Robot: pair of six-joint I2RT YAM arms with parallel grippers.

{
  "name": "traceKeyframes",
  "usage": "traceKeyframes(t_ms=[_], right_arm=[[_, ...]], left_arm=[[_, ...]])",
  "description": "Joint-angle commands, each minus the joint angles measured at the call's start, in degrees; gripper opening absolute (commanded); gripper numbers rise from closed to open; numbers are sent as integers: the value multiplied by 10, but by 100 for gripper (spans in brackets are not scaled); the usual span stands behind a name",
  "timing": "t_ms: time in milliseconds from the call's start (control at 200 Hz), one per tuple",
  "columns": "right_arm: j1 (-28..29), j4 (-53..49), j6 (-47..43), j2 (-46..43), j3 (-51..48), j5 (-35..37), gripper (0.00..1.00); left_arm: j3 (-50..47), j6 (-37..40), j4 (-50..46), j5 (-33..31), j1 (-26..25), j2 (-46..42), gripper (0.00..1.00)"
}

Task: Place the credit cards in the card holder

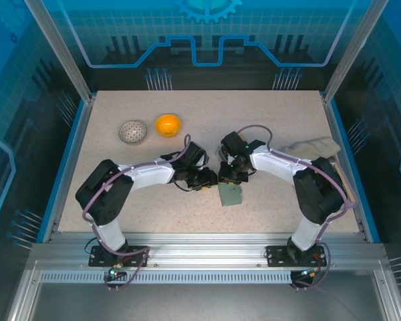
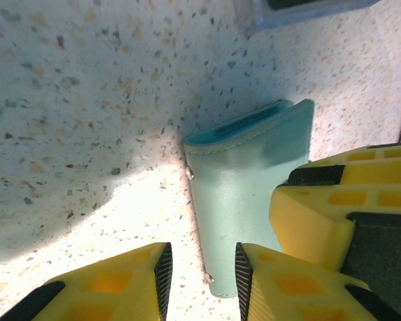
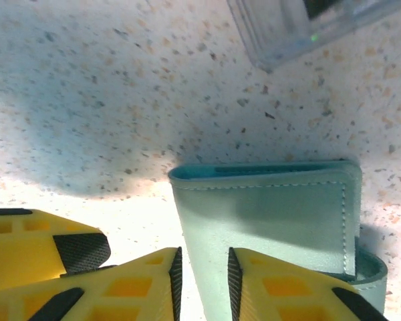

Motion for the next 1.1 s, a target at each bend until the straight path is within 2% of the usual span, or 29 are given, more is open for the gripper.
traceKeyframes(t_ms=[0, 65, 170, 260, 310, 390, 405, 445, 460, 505, 545, 565, 580, 720, 770, 840, 945, 1020, 1095], right_arm=[[4, -6, -13, -32, 17, 6, 28], [3, -15, -14, -44, 20, 23, 29], [1, -37, -13, -78, 16, 94, 32], [-2, -67, -12, -125, 5, 220, 41], [-5, -72, -24, -161, -7, 310, 53], [-16, -35, -66, -214, -52, 470, 62], [-20, -12, -86, -223, -72, 491, 66], [-40, 55, -158, -245, -114, 512, 70], [-48, 74, -180, -252, -121, 516, 71], [-69, 132, -233, -274, -157, 529, 73], [-95, 205, -272, -287, -208, 516, 81], [-111, 240, -292, -292, -232, 496, 92], [-125, 267, -304, -294, -247, 483, 95], [-190, 416, -350, -286, -338, 421, 96], [-196, 476, -369, -284, -368, 398, 97], [-205, 518, -379, -281, -387, 367, 96], [-216, 563, -403, -263, -386, 300, 96], [-221, 636, -415, -252, -402, 270, 96], [-225, 662, -424, -228, -393, 247, 96]], left_arm=[[-15, 14, -11, -23, 7, -26, 35], [-18, 14, -13, -33, 10, -35, 36], [-27, 17, -15, -56, 17, -57, 37], [-37, 34, -36, -111, 29, -95, 42], [-44, 50, -49, -156, 41, -121, 50], [-67, 76, -56, -236, 71, -170, 63], [-71, 82, -60, -254, 78, -178, 65], [-76, 100, -75, -305, 97, -206, 73], [-78, 111, -79, -322, 105, -216, 83], [-86, 144, -85, -379, 127, -244, 91], [-98, 170, -77, -447, 140, -266, 96], [-112, 186, -65, -472, 147, -274, 98], [-121, 201, -53, -485, 154, -280, 99], [-187, 305, 52, -539, 214, -297, 99], [-184, 322, 53, -537, 228, -294, 99], [-205, 358, 108, -545, 238, -292, 99], [-282, 389, 265, -526, 258, -281, 99], [-311, 386, 326, -476, 285, -262, 99], [-322, 400, 387, -444, 297, -245, 99]])
